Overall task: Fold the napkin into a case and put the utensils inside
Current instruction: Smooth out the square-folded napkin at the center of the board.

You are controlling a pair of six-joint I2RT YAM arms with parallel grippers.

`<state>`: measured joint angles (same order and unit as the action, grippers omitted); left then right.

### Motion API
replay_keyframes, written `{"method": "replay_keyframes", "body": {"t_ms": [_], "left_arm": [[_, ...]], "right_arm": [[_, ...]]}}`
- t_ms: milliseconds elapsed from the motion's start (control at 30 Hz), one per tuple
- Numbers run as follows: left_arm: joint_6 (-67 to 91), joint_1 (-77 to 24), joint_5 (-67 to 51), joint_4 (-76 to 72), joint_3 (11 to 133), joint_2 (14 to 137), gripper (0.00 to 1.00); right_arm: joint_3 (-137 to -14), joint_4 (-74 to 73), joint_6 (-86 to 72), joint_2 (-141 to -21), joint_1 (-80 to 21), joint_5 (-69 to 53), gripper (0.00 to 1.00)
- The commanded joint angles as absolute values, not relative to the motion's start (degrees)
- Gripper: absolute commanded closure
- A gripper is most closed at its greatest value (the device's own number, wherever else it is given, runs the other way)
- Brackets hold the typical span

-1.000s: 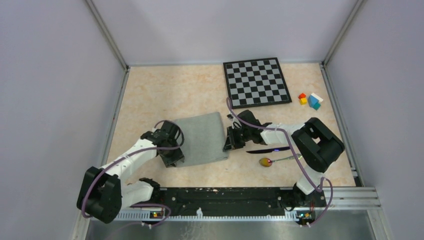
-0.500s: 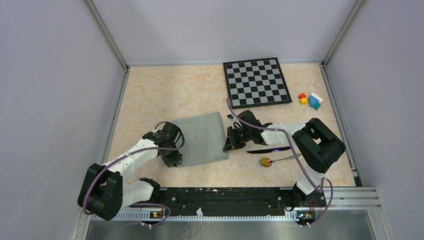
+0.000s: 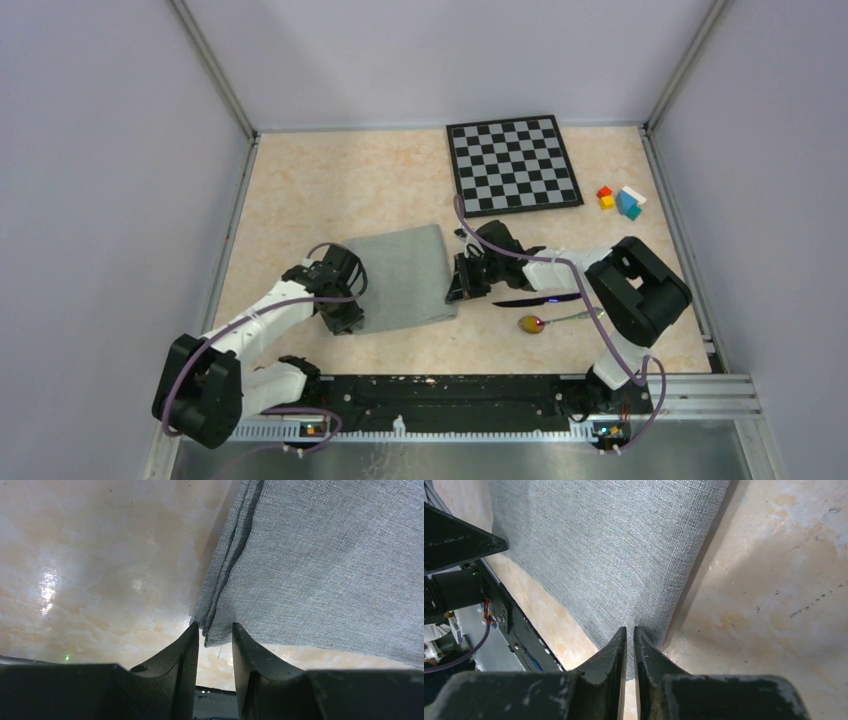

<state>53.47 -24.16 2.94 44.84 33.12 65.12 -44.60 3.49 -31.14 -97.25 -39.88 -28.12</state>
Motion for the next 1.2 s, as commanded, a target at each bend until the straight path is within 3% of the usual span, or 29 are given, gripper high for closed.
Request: {"method": "replay_keyframes", "body": {"t_ms": [0, 133, 367, 533, 1167], "left_arm": [[54.4, -24.7, 4.01, 45.13, 34.46, 64.07, 0.65], [54.48, -24.87, 4.43, 45.17, 34.24, 63.43, 0.68], [54.67, -24.82, 5.48, 45.21, 34.07, 62.73, 0.91], [55.31, -24.88, 6.74, 46.93, 34.11, 61.33, 0.98], [59.46, -24.93, 10.01, 48.05, 31.54, 61.29, 1.0]], "right_arm": [[-43.93, 5.58, -31.07, -94.92, -39.64, -29.08, 0.91], [-43.88, 5.55, -31.04, -94.92, -39.64, -29.26, 0.91], [-43.38, 5.9, -31.7, -94.27, -39.6, -30.01, 0.91], [-42.52, 6.1, -32.38, -92.63, -39.73, -30.92, 0.88], [-39.34, 13.43, -36.5, -95.77, -42.69, -33.74, 0.87]]}}
